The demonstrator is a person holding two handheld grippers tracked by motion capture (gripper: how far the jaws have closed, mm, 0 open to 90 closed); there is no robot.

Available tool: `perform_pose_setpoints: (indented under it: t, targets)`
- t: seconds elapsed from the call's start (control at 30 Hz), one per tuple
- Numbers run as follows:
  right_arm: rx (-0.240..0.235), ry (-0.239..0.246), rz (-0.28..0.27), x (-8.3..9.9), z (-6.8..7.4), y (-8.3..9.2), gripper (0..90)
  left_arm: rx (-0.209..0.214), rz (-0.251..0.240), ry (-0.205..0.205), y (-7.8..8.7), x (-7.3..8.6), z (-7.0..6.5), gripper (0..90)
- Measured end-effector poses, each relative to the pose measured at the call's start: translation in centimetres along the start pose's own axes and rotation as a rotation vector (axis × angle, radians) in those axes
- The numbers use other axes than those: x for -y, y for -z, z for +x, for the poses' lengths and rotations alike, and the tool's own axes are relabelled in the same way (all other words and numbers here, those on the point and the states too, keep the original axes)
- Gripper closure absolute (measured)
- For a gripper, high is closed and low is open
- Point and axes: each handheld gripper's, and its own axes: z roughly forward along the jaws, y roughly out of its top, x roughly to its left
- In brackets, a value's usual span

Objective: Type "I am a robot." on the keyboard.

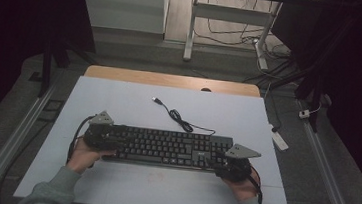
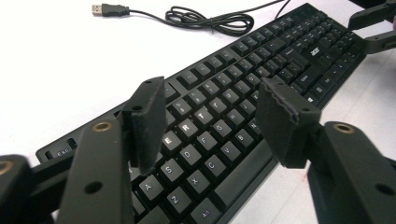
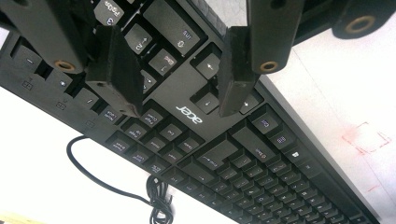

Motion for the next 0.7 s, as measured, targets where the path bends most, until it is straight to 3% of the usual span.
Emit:
perform_pose_setpoints:
  t: [0.33, 0.47, 0.6, 0.7]
  targets:
    - [0.002, 0.0, 0.001, 0.0, 0.0, 0.0, 50.8, -0.021, 0.022, -0.023, -1.1, -0.2, 0.0, 56.9]
    - [0.002, 0.001, 0.002, 0.0, 0.0, 0.0, 50.8, -0.031, 0.029, -0.04, -1.6, -0.3, -0.1, 68.6]
    - [-0.001, 0.001, 0.003, 0.0, 0.0, -0.1, 50.8, -0.025, 0.047, -0.058, -2.3, -0.3, -0.1, 87.2]
    - [-0.002, 0.001, 0.003, 0.0, 0.0, -0.2, 50.8, -0.031, 0.076, -0.063, -3.3, -0.3, -0.3, 89.0]
